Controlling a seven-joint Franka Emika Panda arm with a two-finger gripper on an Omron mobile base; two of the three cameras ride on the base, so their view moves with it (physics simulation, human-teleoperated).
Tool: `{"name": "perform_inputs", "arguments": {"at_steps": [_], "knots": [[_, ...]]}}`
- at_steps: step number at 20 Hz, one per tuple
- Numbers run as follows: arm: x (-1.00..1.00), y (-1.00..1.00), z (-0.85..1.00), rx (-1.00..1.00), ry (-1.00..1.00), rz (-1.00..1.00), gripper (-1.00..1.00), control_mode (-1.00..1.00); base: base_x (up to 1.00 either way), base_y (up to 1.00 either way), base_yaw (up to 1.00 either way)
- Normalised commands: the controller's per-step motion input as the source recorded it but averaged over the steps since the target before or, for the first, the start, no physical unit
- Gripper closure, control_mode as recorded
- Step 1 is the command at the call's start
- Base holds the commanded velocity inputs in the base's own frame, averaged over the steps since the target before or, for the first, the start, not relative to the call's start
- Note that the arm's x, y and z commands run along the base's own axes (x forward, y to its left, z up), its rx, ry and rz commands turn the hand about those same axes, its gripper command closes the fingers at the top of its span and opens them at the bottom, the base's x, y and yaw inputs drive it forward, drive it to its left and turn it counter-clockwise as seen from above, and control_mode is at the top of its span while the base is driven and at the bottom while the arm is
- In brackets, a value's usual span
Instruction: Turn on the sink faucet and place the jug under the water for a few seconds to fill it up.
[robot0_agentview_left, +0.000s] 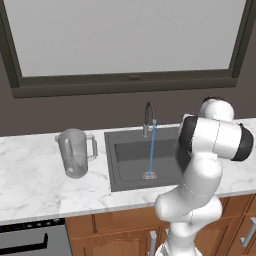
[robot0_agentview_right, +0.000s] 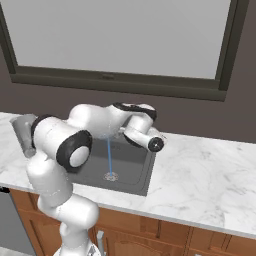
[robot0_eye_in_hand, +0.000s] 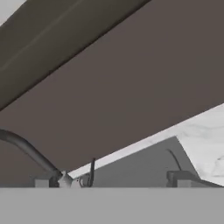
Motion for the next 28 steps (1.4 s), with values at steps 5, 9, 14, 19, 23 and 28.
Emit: {"name": "perform_inputs", "arguments": {"at_steps": [5,9,14,19,23,28], "knots": [[-1.00,0.06,1.00,-0.16,-0.22,0.02,-1.00,-1.00,0.00,0.00,0.00],[-0.89,0.36,0.99,-0.28,-0.18,0.05,-1.00,-1.00,0.00,0.00,0.00],[-0.75,0.55,0.74,-0.33,-0.11,0.11,-1.00,-1.00,0.00,0.00,0.00],[-0.59,0.70,0.68,-0.36,-0.02,0.17,-1.00,-1.00,0.00,0.00,0.00],[-0.46,0.86,0.52,-0.34,0.00,0.22,-1.00,-1.00,0.00,0.00,0.00],[-0.28,0.96,0.16,-0.30,0.09,0.27,-1.00,-1.00,0.00,0.00,0.00]]}}
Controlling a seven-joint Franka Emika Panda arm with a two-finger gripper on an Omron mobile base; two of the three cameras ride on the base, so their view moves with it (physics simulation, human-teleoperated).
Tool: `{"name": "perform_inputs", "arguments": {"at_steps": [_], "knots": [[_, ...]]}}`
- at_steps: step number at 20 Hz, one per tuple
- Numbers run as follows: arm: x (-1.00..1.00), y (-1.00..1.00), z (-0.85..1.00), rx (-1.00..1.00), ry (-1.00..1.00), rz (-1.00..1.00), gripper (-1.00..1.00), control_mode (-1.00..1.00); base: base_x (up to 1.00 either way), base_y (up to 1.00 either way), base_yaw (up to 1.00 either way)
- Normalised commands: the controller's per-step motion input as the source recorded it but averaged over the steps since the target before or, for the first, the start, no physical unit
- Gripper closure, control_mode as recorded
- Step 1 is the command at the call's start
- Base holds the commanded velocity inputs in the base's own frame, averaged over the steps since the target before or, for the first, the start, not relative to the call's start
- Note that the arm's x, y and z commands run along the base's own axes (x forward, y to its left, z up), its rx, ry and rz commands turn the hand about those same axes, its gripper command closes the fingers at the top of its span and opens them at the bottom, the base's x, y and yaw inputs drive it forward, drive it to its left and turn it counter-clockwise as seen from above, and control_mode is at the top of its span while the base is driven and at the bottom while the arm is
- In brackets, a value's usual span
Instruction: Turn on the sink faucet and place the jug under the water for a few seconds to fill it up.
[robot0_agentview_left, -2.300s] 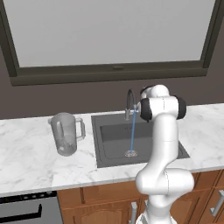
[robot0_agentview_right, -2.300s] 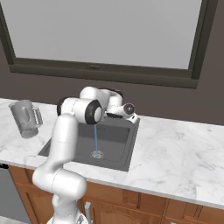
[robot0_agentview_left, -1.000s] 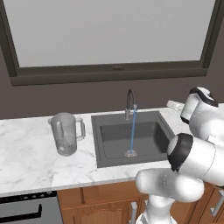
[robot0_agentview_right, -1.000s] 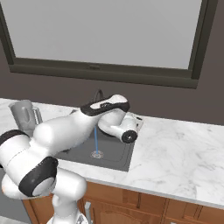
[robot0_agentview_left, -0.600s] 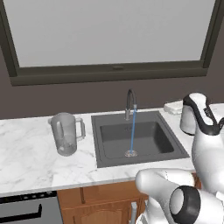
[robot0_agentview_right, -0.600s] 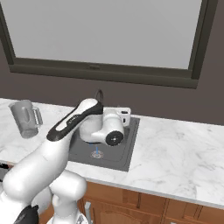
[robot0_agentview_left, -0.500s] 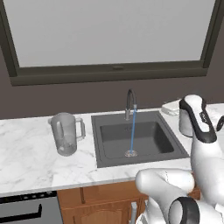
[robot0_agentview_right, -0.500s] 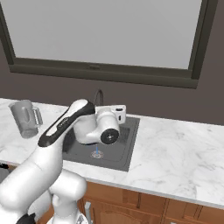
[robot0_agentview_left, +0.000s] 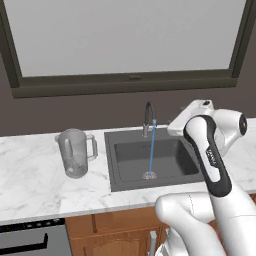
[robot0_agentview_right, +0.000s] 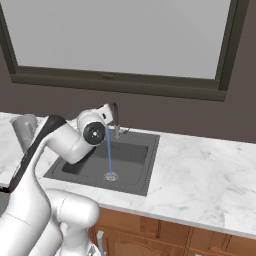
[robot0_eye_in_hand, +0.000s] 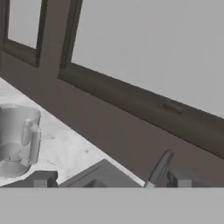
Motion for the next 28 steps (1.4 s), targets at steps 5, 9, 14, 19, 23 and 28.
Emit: {"name": "perform_inputs", "arguments": {"at_steps": [5,9,14,19,23,28], "knots": [[-0.13,0.82,-0.10,-0.25,0.14,0.32,-1.00,-1.00,0.00,0.00,0.00],[-0.07,0.73,-0.42,-0.20,0.13,0.33,-1.00,-1.00,0.00,0.00,0.00],[-0.09,0.63,-0.41,-0.10,0.03,0.19,-1.00,-1.00,0.00,0.00,0.00],[0.14,0.57,-0.22,0.00,0.11,0.07,-1.00,-1.00,0.00,0.00,0.00],[0.14,0.40,-0.18,0.00,0.09,0.00,-1.00,-1.00,0.00,0.00,0.00],[0.04,0.14,-0.10,0.01,0.04,0.00,-1.00,-1.00,0.00,0.00,0.00]]}}
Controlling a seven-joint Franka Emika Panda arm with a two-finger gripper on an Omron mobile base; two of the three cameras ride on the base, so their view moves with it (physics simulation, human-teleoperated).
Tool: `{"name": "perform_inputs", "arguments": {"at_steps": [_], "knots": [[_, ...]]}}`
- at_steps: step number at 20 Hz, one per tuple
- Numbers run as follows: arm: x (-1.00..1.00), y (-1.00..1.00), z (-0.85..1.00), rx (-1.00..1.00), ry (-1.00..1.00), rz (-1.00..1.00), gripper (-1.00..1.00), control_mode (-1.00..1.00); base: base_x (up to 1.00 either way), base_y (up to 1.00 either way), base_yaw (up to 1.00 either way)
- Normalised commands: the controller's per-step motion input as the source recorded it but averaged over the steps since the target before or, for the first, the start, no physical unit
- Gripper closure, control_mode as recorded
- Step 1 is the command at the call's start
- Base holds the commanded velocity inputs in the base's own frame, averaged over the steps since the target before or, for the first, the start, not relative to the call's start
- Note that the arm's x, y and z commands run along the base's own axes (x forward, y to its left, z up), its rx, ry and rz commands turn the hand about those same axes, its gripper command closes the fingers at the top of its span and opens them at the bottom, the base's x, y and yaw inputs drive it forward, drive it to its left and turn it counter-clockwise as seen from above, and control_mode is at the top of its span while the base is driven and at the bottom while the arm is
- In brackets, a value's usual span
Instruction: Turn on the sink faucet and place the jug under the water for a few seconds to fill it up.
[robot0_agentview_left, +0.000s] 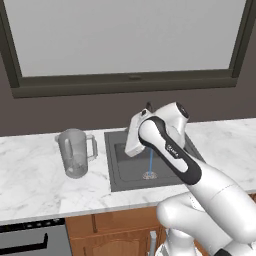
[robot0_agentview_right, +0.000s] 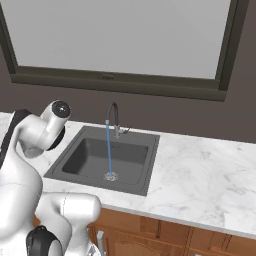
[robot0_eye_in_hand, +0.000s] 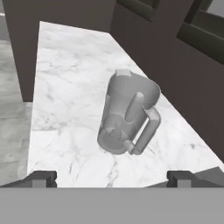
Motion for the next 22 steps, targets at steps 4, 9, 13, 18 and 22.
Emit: {"name": "perform_inputs", "arguments": {"at_steps": [4,9,13,18,22], "knots": [[0.00,0.05,-0.02,0.04,0.00,0.00,-1.00,-1.00,0.00,0.00,0.00],[0.00,0.00,0.00,0.07,0.00,0.00,-1.00,-1.00,0.00,0.00,0.00],[0.00,0.01,0.00,0.04,0.00,0.00,-1.00,-1.00,0.00,0.00,0.00],[0.08,0.03,0.00,0.03,0.00,0.00,-1.00,-1.00,0.00,0.00,0.00],[0.20,0.00,0.00,0.06,0.00,0.00,-1.00,-1.00,0.00,0.00,0.00]]}}
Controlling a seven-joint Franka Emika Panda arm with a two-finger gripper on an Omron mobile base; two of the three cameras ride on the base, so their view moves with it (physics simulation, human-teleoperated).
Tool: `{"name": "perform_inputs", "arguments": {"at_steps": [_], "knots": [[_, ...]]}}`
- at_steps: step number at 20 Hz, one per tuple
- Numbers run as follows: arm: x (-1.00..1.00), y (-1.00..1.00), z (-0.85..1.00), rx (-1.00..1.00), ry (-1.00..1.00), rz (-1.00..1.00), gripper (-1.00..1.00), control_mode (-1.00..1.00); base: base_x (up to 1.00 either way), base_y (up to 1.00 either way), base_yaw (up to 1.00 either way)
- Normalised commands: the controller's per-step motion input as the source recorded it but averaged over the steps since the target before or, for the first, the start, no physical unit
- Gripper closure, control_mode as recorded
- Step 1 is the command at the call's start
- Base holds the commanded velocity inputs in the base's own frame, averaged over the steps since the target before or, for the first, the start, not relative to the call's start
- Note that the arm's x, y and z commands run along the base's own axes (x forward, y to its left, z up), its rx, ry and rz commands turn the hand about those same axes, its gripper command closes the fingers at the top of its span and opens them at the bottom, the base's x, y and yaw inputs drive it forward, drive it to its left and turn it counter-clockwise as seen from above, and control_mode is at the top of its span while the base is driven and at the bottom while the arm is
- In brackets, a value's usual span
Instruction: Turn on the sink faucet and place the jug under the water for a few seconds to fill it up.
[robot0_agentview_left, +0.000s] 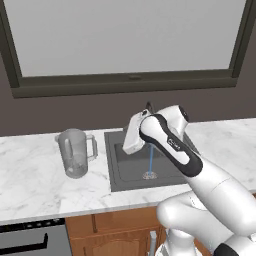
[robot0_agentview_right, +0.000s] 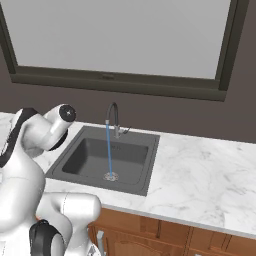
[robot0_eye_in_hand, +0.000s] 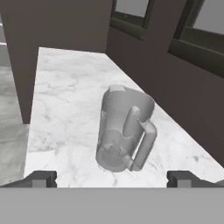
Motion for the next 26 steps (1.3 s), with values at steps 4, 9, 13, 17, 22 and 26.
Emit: {"name": "perform_inputs", "arguments": {"at_steps": [4,9,13,17,22,26], "knots": [[0.25,0.00,0.00,0.05,0.00,0.00,-1.00,-1.00,0.00,0.00,0.00],[0.34,0.00,0.00,0.03,0.01,0.00,-1.00,-1.00,0.00,0.00,0.00],[0.37,0.00,-0.02,0.04,0.01,0.00,-1.00,-1.00,0.00,0.00,0.00],[0.36,0.00,-0.05,0.03,0.01,0.00,-1.00,-1.00,0.00,0.00,0.00],[0.33,0.17,-0.15,0.01,0.05,0.00,-1.00,-1.00,0.00,0.00,0.00],[0.21,0.44,-0.22,0.00,0.06,0.02,-1.00,-1.00,0.00,0.00,0.00]]}}
